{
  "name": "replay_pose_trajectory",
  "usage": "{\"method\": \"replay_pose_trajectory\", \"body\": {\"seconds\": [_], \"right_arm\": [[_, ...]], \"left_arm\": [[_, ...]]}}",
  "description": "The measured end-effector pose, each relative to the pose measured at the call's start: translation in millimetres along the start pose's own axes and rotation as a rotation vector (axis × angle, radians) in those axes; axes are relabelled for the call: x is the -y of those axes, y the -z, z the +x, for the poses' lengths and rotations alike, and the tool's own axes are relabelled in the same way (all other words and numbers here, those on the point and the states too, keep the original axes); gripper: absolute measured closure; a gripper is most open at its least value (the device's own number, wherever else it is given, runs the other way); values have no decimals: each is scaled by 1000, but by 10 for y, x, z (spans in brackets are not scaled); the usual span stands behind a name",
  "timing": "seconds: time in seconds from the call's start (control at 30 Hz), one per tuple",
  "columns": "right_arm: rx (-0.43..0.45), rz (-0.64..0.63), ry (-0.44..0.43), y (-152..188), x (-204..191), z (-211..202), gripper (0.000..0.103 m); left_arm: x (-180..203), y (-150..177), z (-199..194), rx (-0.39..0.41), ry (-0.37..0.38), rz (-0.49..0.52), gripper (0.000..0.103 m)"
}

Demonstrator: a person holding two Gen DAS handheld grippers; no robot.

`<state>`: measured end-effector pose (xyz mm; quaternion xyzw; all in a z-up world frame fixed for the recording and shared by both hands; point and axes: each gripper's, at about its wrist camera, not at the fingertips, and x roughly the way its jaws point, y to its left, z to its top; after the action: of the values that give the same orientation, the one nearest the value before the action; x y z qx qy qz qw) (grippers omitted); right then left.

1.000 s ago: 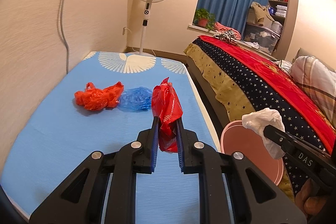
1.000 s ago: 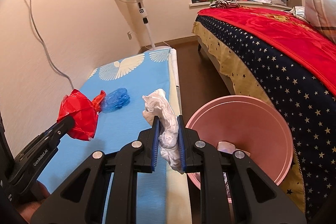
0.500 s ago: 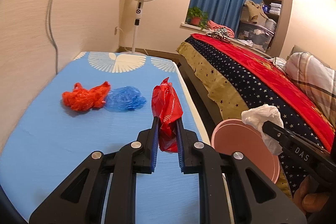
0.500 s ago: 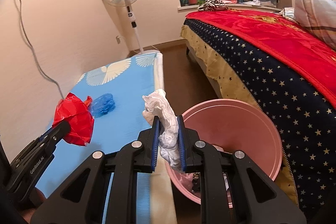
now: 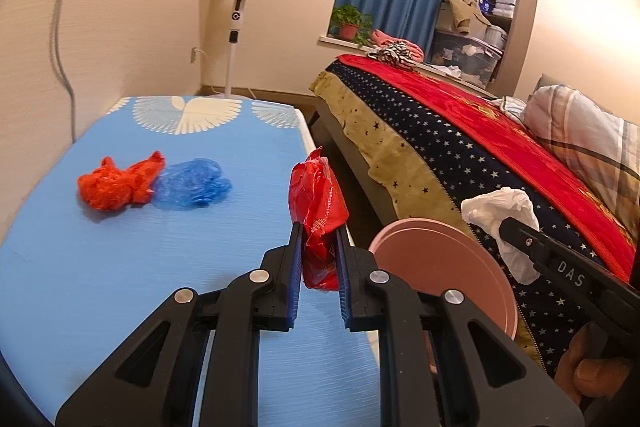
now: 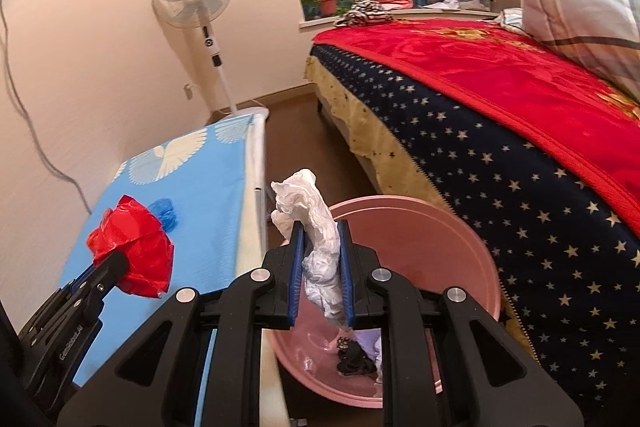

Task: Collect trash

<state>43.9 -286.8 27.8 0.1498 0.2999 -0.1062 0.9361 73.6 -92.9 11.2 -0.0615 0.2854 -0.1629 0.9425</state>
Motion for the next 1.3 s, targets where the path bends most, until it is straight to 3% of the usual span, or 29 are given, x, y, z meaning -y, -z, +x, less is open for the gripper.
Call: {"method": "replay_pose_trajectory", "body": {"seconds": [1.3], "right_arm": [[37,41,198,-111,478,31,86]], "left_arm": [[714,151,560,-107,179,49,87]]}}
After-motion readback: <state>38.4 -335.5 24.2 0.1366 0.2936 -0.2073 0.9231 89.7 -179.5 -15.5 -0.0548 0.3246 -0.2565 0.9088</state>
